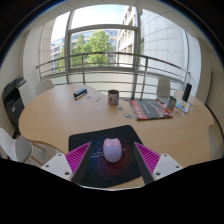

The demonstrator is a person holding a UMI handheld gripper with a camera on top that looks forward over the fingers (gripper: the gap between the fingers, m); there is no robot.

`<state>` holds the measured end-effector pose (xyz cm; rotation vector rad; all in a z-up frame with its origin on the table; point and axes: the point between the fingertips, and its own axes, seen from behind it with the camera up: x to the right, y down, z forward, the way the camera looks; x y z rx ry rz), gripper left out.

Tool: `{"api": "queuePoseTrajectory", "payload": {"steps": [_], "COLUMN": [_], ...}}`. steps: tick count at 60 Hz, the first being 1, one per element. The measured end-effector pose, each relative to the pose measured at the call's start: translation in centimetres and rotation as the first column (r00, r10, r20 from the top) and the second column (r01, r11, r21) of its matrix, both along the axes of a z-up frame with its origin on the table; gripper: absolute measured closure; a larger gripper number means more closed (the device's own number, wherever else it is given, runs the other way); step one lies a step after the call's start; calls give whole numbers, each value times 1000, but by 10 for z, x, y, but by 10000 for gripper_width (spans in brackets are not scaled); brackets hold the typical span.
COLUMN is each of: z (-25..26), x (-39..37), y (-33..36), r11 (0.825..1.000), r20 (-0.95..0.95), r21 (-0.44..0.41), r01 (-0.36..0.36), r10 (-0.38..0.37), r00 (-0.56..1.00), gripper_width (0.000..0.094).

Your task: Arrange mouse

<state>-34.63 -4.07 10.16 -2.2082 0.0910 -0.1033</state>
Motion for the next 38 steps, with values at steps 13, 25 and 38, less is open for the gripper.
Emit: {"api": "queuePoseTrajectory", "payload": {"steps": [13, 25, 38], "z": [54, 71, 77], "x": [-17, -28, -34], "y": [-89, -144, -161], "r11": [998, 998, 998], "r20": [47, 59, 67], "r21": [52, 57, 59], "r01": [19, 16, 15], "r10": [-21, -19, -19], "r00": [999, 998, 998], "gripper_width": [92, 93, 94]}}
